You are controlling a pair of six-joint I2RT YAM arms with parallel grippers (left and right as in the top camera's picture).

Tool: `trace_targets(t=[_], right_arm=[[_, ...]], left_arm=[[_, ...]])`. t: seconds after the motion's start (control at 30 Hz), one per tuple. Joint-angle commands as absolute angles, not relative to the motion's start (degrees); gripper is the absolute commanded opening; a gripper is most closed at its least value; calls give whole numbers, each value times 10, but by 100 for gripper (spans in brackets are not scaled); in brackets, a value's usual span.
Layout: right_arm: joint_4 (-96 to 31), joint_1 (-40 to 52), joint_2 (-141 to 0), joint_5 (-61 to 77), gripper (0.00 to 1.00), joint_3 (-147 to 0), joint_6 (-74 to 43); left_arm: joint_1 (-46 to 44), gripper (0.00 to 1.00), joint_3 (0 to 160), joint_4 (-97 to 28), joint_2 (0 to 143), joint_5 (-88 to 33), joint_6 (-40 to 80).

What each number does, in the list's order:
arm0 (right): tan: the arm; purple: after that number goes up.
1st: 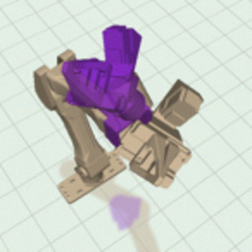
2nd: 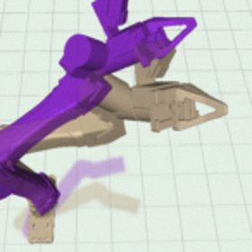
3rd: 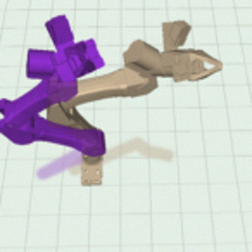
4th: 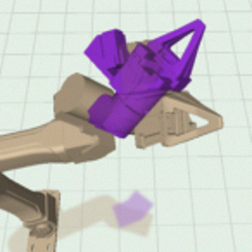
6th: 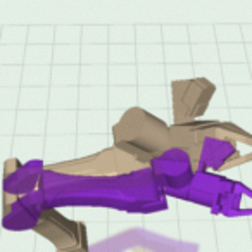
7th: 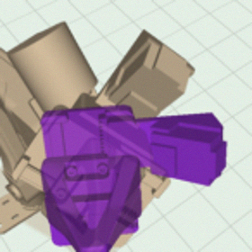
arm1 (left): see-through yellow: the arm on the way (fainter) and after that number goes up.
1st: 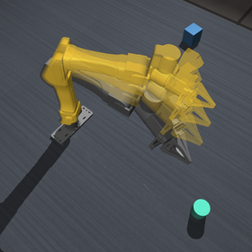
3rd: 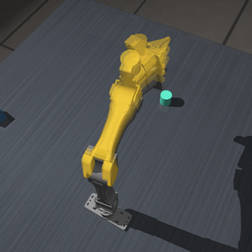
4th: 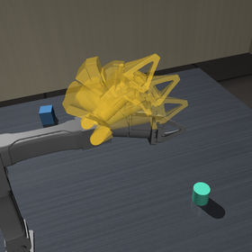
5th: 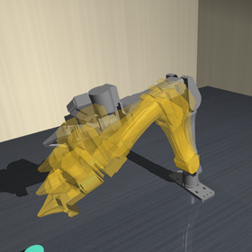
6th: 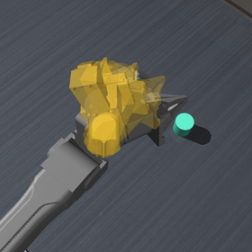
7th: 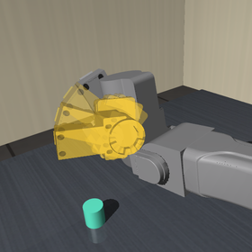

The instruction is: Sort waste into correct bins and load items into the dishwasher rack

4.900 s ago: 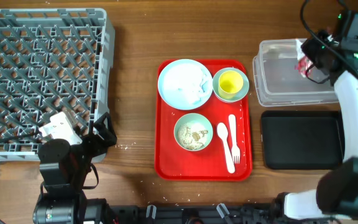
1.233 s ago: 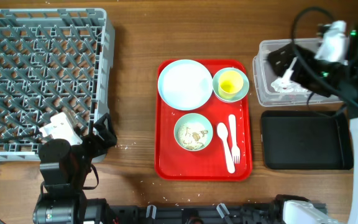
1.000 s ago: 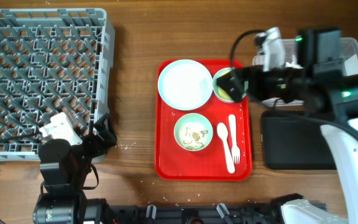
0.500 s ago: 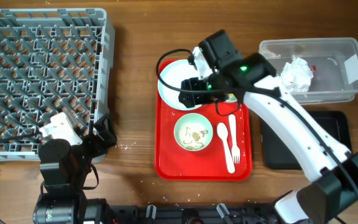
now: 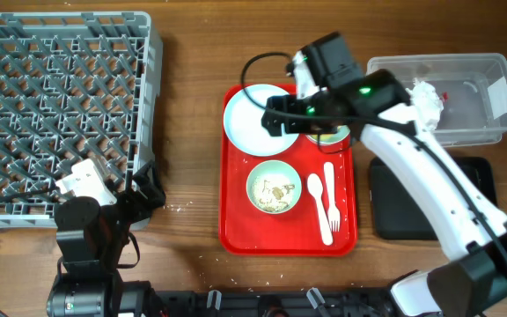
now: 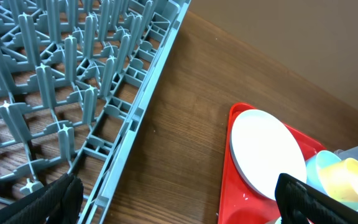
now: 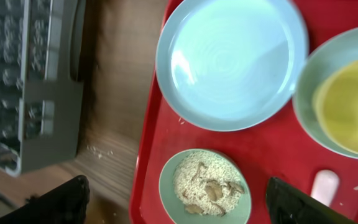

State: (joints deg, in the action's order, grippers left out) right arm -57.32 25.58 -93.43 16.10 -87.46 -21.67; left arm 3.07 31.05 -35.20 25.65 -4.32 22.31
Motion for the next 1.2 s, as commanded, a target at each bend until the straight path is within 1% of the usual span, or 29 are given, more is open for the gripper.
trace_targets(t=[0.0, 0.37, 0.57, 0.67, 0.7, 0.8, 1.0, 1.17], right_arm=[[-574, 214, -900, 148, 100, -878, -221], [-588, 63, -893, 141, 100, -877, -227], [-601, -4, -893, 27, 100, -877, -227], [-607, -17, -893, -28, 100, -877, -226], [-608, -20, -893, -72, 100, -877, -225], [-609, -20, -893, -138, 100, -877, -225], [-609, -20, -894, -135, 100, -877, -225], [-633, -20, -894, -72, 100, -877, -225]], left_arm=[[33, 100, 320, -350, 257, -38, 212], [33, 100, 320, -350, 257, -38, 212], [33, 100, 320, -350, 257, -38, 212], [33, 100, 320, -350, 257, -38, 212], [33, 100, 320, -350, 257, -38, 212], [33, 100, 320, -350, 257, -38, 212], [33, 100, 320, -350, 257, -38, 212], [33, 100, 320, -350, 257, -38, 212]])
